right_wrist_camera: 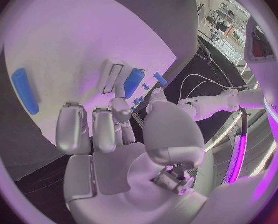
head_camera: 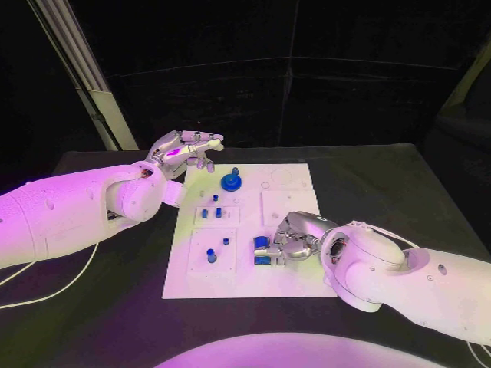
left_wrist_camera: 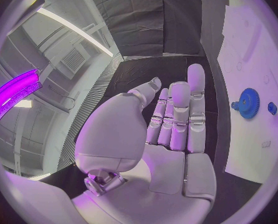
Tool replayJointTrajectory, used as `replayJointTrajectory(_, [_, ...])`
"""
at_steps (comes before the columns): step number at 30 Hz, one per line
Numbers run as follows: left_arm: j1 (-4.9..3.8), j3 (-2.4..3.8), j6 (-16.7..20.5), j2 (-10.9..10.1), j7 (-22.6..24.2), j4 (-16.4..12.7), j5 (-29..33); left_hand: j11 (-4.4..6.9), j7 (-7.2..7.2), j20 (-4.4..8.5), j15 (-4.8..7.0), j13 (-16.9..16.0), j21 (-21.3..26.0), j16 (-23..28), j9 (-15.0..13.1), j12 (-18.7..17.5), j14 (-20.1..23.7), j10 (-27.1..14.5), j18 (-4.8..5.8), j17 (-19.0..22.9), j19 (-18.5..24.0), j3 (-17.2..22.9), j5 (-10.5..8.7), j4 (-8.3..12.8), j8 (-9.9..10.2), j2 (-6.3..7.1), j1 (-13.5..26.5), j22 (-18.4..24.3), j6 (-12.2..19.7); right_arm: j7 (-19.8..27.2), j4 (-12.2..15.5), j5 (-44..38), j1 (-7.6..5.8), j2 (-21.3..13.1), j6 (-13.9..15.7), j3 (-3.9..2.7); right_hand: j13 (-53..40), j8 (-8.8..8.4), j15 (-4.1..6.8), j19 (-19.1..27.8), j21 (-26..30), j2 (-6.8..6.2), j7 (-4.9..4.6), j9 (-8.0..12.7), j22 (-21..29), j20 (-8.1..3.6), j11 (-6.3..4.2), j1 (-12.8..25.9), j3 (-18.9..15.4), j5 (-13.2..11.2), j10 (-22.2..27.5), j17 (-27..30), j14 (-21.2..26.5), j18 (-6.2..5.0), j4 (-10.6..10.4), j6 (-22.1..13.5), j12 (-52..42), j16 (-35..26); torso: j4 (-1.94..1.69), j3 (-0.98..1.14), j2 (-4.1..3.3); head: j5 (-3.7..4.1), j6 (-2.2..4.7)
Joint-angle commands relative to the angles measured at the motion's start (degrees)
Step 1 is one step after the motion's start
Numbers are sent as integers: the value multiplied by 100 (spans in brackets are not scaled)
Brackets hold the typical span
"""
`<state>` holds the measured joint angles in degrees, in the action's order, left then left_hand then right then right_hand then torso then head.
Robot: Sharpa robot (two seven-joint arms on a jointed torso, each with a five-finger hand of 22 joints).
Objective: Assemble the parts on the task board
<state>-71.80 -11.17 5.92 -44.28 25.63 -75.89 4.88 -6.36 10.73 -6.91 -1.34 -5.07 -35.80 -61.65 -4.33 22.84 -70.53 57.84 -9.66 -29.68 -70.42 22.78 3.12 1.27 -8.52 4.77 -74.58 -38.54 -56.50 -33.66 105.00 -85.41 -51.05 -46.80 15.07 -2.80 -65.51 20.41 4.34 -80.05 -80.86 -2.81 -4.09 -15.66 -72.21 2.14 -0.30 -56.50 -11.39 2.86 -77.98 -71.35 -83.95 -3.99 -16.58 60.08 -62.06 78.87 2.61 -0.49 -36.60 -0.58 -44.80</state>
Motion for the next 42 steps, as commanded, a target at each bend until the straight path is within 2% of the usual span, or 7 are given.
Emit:
replayJointTrajectory(1, [-9,5,-69,2,10,-6,14,3,-4,-3,2,-8,7,18,5,30,35,-41,-79,6,28,-32,34,2,-22,-46,-7,7,35,36,56,-151,-8,-24,-82,-3,-38,-1,-23,15,24,75,15,-49,-25,20,-4,-530,143,183,-5,-32,-263,-5,92,-12,-16,-14,-2,2,0,0,-7])
replayJointTrajectory(6, [-9,5,-72,2,10,-4,14,3,-4,-3,2,-8,7,18,5,30,35,-41,-79,6,28,-32,34,2,-22,-46,-7,7,35,50,87,-198,-7,-44,-138,-2,-86,29,-7,-11,11,157,35,-138,-61,4,-26,-1342,225,406,-40,-65,-273,2,411,22,-46,-7,2,-1,3,4,-13])
replayJointTrajectory(13, [-8,4,-73,6,9,0,14,1,-3,-5,0,-7,16,17,5,49,44,-56,-79,23,26,-41,34,8,-33,-48,-13,15,46,28,71,-327,-7,-50,-120,-3,-120,53,4,-31,-2,305,44,-194,-92,-6,-38,-1737,285,512,-64,-95,-281,9,617,37,-67,4,-7,-2,1,20,-11])
replayJointTrajectory(17, [-8,4,-70,4,9,1,14,1,-3,-5,0,-7,16,17,5,49,44,-56,-79,23,26,-41,34,8,-33,-48,-13,15,46,36,86,-353,-7,-82,-23,-2,-120,52,4,-29,0,316,41,-200,-89,-6,-38,-1766,281,519,-65,-93,-280,9,635,32,-63,2,-3,-2,3,18,-9])
replayJointTrajectory(22, [-8,4,-70,-7,8,-4,14,1,-3,-5,0,-7,16,17,5,49,44,-56,-79,23,26,-41,34,8,-33,-48,-13,15,46,192,180,-229,-7,-266,204,-1,-106,-12,-20,-18,13,326,5,-205,-71,10,-5,-1547,104,798,-47,-75,-276,6,467,-62,-29,-18,7,3,6,15,7])
replayJointTrajectory(32, [-5,2,-69,-28,10,3,14,1,-3,-5,0,-7,16,17,5,49,44,-56,-79,23,26,-41,34,8,-33,-48,-13,15,46,818,432,788,-13,-1205,536,-8,-15,-425,-136,25,57,447,-183,-62,-13,107,145,-1769,9,1003,64,-36,-266,-6,443,-554,117,-61,39,-2,24,70,56])
replayJointTrajectory(42, [17,-8,-83,-25,12,4,14,1,-3,-5,0,-7,16,17,5,49,44,-56,-79,23,26,-41,34,8,-33,-48,-13,15,46,507,396,-166,-17,-1658,296,-20,7,-457,-143,-22,10,459,-164,-16,-98,132,137,-1852,-82,1047,44,-87,-277,8,431,-374,146,-33,52,4,28,169,72])
